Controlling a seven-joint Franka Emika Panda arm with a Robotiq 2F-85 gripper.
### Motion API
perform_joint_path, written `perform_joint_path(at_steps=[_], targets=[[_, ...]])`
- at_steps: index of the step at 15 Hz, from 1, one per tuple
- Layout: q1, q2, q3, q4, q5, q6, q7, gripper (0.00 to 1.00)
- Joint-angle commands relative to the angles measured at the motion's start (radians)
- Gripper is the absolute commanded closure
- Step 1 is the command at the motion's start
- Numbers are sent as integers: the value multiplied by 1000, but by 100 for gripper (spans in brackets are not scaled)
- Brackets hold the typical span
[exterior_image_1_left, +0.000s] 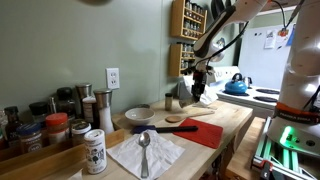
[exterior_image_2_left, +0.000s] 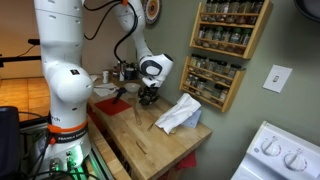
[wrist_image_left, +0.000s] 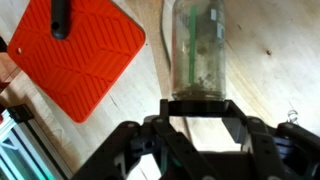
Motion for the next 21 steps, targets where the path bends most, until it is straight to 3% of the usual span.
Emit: perform_joint_path(at_steps=[1, 5, 7, 16, 21], targets=[[-16, -50, 18, 56, -237, -191, 232, 69], [-6, -18, 44, 178, -414, -425, 412, 69], [3, 13, 54, 228, -439, -490, 430, 69], [56, 175, 65, 360, -640, -552, 651, 69], [106, 252, 66, 444, -751, -652, 766, 69]])
